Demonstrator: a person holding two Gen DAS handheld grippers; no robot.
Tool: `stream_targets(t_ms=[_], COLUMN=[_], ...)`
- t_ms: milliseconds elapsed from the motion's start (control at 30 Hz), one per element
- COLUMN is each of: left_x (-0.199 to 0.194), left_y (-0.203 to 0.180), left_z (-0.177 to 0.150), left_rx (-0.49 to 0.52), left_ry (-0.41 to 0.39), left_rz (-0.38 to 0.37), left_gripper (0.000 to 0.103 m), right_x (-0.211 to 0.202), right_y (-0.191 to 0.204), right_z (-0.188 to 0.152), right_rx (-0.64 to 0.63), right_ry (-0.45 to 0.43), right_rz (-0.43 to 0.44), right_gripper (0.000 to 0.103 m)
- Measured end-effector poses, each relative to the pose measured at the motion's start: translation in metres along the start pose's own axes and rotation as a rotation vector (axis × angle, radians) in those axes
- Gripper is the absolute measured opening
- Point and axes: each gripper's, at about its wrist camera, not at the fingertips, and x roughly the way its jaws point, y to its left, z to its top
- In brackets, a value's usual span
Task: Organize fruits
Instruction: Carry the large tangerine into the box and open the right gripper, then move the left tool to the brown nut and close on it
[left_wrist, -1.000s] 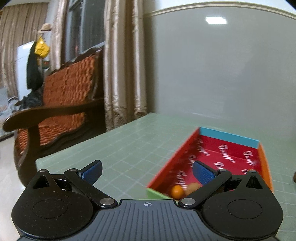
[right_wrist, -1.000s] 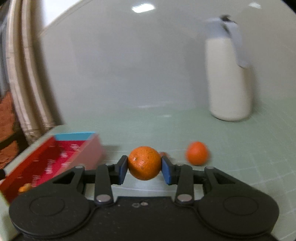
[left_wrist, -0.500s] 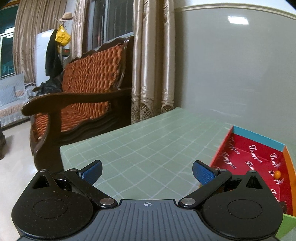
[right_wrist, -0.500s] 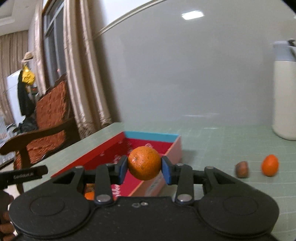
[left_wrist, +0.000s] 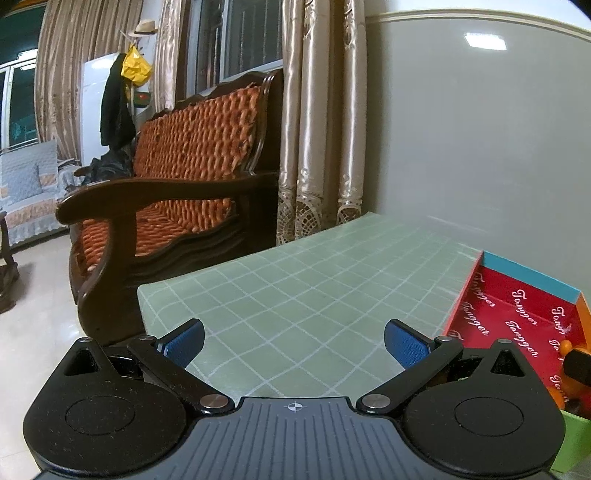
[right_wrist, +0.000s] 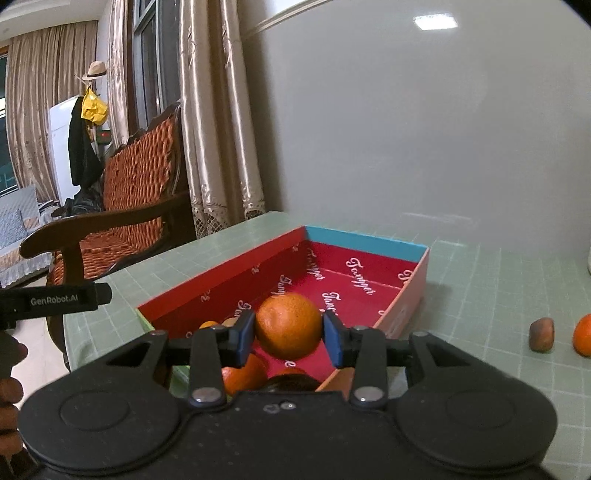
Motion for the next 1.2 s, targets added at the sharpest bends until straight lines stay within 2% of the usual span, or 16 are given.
stream_targets(t_ms=[67,133,167,333,467,533,667,1000,1200], left_x=[0.001,0.001,0.002,0.001,0.0,0.0,0.0,-0.015,-0.03], left_y=[0.002,0.002,0.002,-0.001,-0.006,-0.009,-0.018,-0.056,-0.09], left_z=[0.0,0.0,0.0,0.0,-0.002,-0.002,-0.001,-0.003,-0.005], left_rx=[-0.002,-0.003,-0.005,-0.002,0.012,0.015,0.016,0.069,0.118], left_ry=[-0.001,0.001,0.001,0.004,-0.002,-0.001,0.005,-0.024,-0.054], left_rz=[0.003,0.005,0.006,0.001,-0.003,-0.008,-0.034,-0.101,-0.184], left_gripper=[0.103,0.103,0.103,0.103,0.103,0.103,0.103,0.103,0.103], right_x=[0.0,-0.001,-0.002,-0.009,-0.013,-0.016,-0.024,-0.037,-0.052], right_y=[0.002,0.003,0.003,0.0,-0.007,-0.011,-0.021,-0.053,-0.081], right_z=[0.001,0.0,0.0,0.003,0.006,0.006,0.006,-0.002,-0.01], right_rx=[-0.003,-0.004,-0.005,0.006,0.024,0.036,0.033,0.082,0.12], right_ry=[-0.005,-0.011,-0.016,-0.058,-0.08,-0.089,-0.109,-0.091,-0.074], right_rz=[0.01,0.009,0.011,-0.005,-0.033,-0.054,-0.129,-0.328,-0.459], right_gripper=[0.042,0.055,0.057,0.065,0.067,0.073,0.078,0.089,0.089])
